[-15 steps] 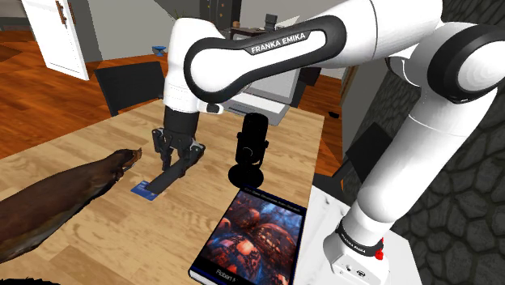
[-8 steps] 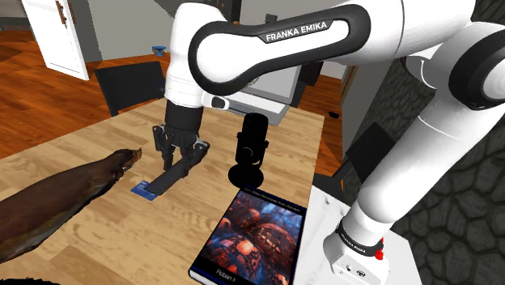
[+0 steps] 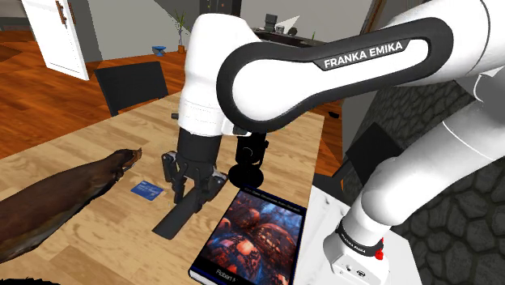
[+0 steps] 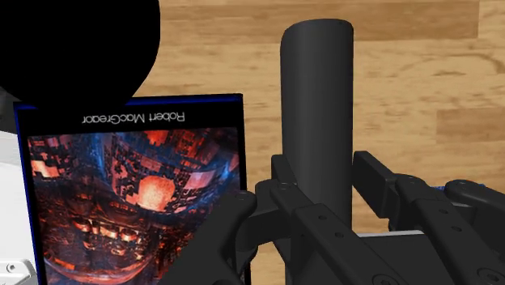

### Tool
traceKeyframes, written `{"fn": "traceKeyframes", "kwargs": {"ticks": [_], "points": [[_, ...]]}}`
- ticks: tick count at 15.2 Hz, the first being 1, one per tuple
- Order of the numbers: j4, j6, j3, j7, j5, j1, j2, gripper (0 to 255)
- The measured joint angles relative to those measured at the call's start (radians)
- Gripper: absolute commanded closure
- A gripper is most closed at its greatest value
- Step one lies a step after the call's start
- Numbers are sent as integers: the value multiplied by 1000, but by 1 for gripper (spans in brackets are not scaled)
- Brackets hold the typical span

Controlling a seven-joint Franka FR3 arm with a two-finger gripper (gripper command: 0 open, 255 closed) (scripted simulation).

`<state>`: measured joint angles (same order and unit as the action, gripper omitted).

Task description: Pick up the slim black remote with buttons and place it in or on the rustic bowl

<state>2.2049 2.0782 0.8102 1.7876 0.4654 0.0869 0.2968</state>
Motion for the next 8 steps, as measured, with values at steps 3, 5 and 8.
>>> {"fn": "traceKeyframes", "kwargs": {"ticks": [3, 5, 8], "points": [[27, -10, 21, 43, 46, -45, 63, 255], [47, -5, 41, 74, 74, -74, 95, 255], [80, -5, 60, 113, 118, -121, 151, 255]]}}
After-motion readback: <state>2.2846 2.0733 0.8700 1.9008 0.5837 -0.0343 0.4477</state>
